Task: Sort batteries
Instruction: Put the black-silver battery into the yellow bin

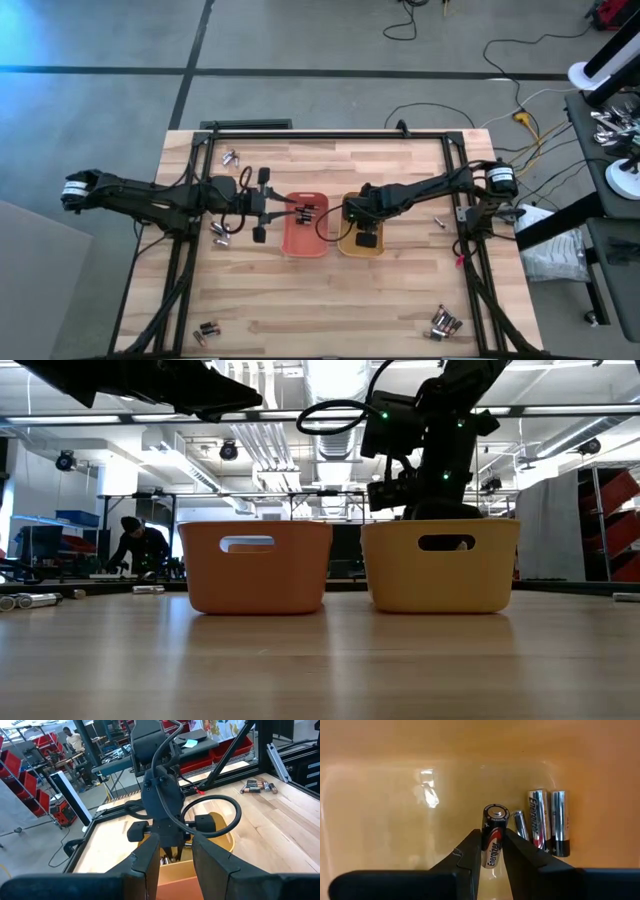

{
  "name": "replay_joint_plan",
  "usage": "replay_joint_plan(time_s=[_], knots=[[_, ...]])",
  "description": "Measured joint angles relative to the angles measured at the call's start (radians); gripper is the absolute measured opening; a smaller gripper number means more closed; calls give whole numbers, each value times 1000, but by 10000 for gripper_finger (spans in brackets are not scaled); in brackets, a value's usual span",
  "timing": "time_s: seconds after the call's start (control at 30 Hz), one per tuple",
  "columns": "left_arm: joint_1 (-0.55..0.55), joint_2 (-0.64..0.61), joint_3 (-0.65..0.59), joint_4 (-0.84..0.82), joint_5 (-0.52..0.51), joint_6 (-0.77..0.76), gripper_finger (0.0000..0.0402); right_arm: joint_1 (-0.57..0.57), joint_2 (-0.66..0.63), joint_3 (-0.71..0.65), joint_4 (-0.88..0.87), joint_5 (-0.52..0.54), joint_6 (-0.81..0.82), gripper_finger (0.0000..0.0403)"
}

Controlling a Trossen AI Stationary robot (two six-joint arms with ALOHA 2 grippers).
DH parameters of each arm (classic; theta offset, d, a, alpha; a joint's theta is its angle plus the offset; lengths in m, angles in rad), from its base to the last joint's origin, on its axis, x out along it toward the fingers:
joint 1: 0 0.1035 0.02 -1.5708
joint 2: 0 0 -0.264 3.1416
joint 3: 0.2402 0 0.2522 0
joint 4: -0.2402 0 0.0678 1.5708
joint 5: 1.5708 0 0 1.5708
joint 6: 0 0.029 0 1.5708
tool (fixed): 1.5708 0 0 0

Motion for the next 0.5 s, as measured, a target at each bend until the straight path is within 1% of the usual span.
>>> replay_joint_plan(time_s=[0.23, 0.5], knots=[[0, 0, 0, 2, 0, 0, 95, -3, 0, 0, 3, 0, 11, 65], [0, 0, 0, 2, 0, 0, 95, -3, 0, 11, 4, 0, 11, 108]])
